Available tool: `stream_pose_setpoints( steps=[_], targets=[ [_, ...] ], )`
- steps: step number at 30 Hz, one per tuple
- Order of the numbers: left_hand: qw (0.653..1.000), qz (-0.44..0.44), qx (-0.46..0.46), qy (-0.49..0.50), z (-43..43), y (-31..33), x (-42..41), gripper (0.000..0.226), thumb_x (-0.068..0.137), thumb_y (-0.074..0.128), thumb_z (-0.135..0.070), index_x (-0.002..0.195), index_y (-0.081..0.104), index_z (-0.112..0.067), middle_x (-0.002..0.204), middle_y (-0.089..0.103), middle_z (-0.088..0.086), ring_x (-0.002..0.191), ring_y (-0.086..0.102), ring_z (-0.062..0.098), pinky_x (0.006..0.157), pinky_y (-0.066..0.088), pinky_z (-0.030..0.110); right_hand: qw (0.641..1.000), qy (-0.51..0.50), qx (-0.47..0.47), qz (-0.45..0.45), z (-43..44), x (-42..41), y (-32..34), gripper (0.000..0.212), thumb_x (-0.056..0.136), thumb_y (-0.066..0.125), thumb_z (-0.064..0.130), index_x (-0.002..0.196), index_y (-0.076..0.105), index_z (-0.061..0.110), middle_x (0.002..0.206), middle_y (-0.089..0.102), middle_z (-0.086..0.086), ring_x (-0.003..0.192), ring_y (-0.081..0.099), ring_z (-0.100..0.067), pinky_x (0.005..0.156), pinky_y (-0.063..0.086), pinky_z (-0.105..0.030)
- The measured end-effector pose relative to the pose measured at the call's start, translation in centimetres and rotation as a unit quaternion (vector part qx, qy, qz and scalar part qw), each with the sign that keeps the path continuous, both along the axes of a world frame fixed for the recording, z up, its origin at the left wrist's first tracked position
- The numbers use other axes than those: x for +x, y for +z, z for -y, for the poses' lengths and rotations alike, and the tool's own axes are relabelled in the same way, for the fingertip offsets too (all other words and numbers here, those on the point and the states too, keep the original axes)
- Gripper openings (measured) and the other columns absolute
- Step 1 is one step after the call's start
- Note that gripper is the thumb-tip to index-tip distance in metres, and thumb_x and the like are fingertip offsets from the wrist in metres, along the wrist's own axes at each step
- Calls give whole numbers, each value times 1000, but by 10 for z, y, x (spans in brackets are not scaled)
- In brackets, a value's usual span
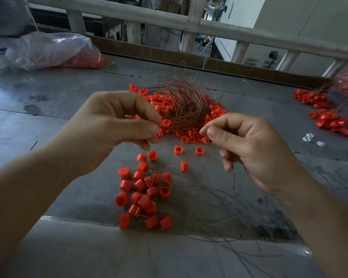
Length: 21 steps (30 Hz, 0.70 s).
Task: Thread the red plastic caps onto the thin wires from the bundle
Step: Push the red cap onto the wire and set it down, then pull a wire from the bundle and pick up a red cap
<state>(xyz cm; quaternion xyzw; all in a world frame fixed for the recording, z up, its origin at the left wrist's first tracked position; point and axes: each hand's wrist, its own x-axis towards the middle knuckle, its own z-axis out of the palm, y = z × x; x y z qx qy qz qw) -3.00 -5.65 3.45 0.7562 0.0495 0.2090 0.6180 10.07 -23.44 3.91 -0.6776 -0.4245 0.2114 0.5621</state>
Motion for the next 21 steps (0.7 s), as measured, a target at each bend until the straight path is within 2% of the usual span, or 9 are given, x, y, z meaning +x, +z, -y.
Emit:
stream_pose_setpoints(
  steps=[1,2,6,9,12,14,16,19,21],
  targets=[
    [999,-9,49,9,-1,-2,1,22,55,80,-7,70,71,-20,67,70,0,61,66,9,58,53,17,999,0,-26,20,1,2,0,3,77,64,13,74,65,14,51,54,6,45,47,-6,40,42,-18],
    [994,-24,102,24,0,-4,3,24,58,81,-6,71,71,-23,68,70,-2,61,66,9,60,54,16,997,0,-52,54,1,4,-1,8,77,66,8,74,65,15,52,55,7,47,48,-4,44,43,-17],
    [968,-86,233,34,2,-14,7,32,62,72,-3,69,69,-34,67,69,-13,60,64,2,60,50,11,972,8,-160,174,-1,6,-6,14,75,71,13,67,65,23,58,59,11,55,51,2,55,43,-12],
    [961,-111,250,34,1,-17,8,31,64,73,-4,61,68,-34,65,68,-15,57,63,0,58,48,11,950,23,-221,219,-2,4,-11,14,74,72,25,64,63,30,59,61,16,61,55,8,58,42,-8],
    [954,-109,252,119,-4,-20,11,32,69,71,-5,60,65,-35,66,67,-15,59,60,-4,58,45,6,936,34,-253,243,-1,4,-12,17,74,72,32,61,62,31,58,58,29,62,54,12,57,40,-6],
    [938,-112,269,188,-8,-20,12,29,72,70,-8,65,63,-36,64,64,-14,61,57,-7,57,41,2,932,34,-259,252,-1,4,-11,16,74,73,32,61,63,30,56,59,22,61,54,12,55,39,-5],
    [920,-121,294,229,-12,-22,13,20,75,70,-10,77,67,-30,74,60,-18,67,56,-4,60,38,6,929,37,-265,256,0,3,-9,16,74,73,30,61,64,28,55,58,18,60,53,12,53,38,-5],
    [899,-143,325,254,-18,-25,16,19,76,70,-9,93,69,-18,89,58,-5,81,57,12,73,37,21,931,25,-265,249,0,3,-8,18,75,72,28,59,63,26,50,56,21,54,52,11,50,38,-7],
    [891,-152,338,261,-21,-28,17,22,75,71,-9,95,68,-16,93,56,-1,82,56,17,74,35,24,937,7,-257,236,1,4,-9,16,76,71,24,62,63,24,49,57,20,51,54,7,48,42,-9]
  ],
)
